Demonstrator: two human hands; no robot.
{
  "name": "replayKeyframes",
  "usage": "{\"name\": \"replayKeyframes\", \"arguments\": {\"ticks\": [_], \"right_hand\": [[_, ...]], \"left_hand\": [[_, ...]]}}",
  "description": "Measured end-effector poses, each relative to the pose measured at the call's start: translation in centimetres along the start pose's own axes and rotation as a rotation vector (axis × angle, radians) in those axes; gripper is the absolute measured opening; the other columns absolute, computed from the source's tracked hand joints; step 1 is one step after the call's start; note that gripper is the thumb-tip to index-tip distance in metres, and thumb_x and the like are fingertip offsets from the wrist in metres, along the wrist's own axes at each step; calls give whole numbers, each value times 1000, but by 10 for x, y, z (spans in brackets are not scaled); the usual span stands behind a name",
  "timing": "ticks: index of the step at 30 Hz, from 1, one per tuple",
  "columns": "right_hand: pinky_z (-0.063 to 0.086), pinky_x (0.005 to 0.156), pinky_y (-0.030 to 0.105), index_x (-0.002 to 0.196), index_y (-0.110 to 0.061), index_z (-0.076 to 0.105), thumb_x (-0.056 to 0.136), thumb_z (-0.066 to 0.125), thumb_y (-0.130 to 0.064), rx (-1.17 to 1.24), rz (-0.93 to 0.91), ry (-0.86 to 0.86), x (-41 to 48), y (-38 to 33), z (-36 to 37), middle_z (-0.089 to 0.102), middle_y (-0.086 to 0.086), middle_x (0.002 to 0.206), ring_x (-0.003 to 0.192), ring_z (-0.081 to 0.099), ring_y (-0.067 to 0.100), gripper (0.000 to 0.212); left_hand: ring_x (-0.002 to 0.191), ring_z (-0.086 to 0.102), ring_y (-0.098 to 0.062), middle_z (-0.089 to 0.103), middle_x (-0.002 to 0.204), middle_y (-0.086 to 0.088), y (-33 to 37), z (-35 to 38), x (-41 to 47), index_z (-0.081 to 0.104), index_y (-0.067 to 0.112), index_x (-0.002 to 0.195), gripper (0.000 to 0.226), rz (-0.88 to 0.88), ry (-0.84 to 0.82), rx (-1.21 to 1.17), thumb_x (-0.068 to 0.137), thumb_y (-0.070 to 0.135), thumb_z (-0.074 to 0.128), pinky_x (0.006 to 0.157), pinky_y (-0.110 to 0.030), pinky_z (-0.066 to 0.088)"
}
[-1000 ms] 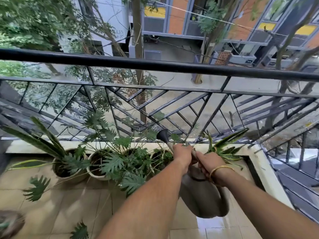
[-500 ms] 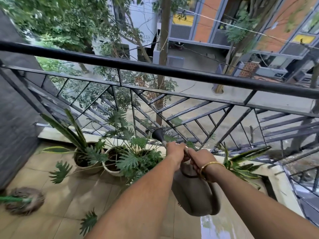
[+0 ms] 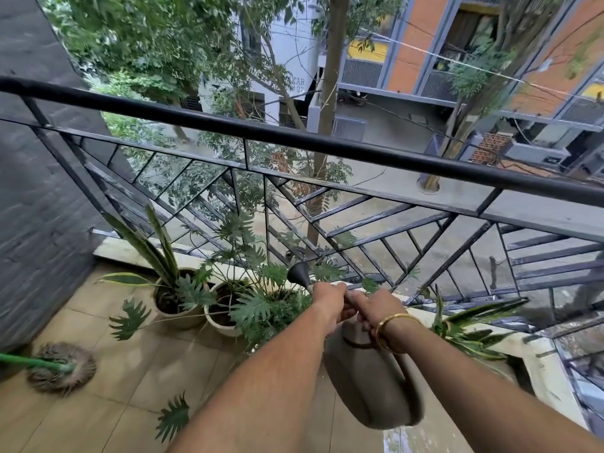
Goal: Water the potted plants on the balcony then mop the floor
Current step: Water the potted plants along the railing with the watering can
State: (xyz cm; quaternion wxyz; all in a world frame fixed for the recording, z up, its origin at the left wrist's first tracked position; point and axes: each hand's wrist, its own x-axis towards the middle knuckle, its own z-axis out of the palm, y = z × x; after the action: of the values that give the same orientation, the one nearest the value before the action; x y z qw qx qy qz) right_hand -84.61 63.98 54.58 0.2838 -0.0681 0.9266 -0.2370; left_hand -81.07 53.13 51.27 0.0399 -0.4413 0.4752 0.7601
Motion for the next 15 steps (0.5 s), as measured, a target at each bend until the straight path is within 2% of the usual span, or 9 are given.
{"name": "replayKeyframes", "arguments": {"ticks": [6, 9, 15], "right_hand": [[60, 77, 42, 55, -9, 72, 90, 51, -61, 14, 7, 5, -4, -5, 3, 71, 6, 51, 52, 63, 25, 66], [59, 74, 40, 54, -10, 71, 88, 49, -66, 29, 2, 4, -8, -14, 2, 68, 4, 48, 51, 64, 25, 69], [59, 69, 40, 54, -9, 71, 91, 49, -62, 86, -37, 1, -20, -43, 6, 67, 4, 46, 46, 62, 24, 68]], "left_hand": [[36, 55, -16, 60, 51, -8, 9, -7, -12, 58, 3, 82, 13, 12, -14, 7, 94, 1, 51, 42, -24, 51], [42, 58, -18, 61, 63, -11, 16, -13, -18, 57, 5, 92, 6, 50, 4, -9, 97, 5, 53, 41, -24, 50], [53, 59, -22, 63, 77, -17, 34, -35, -29, 53, 10, 82, 14, 161, 40, -33, 93, 4, 58, 43, -24, 50]]}}
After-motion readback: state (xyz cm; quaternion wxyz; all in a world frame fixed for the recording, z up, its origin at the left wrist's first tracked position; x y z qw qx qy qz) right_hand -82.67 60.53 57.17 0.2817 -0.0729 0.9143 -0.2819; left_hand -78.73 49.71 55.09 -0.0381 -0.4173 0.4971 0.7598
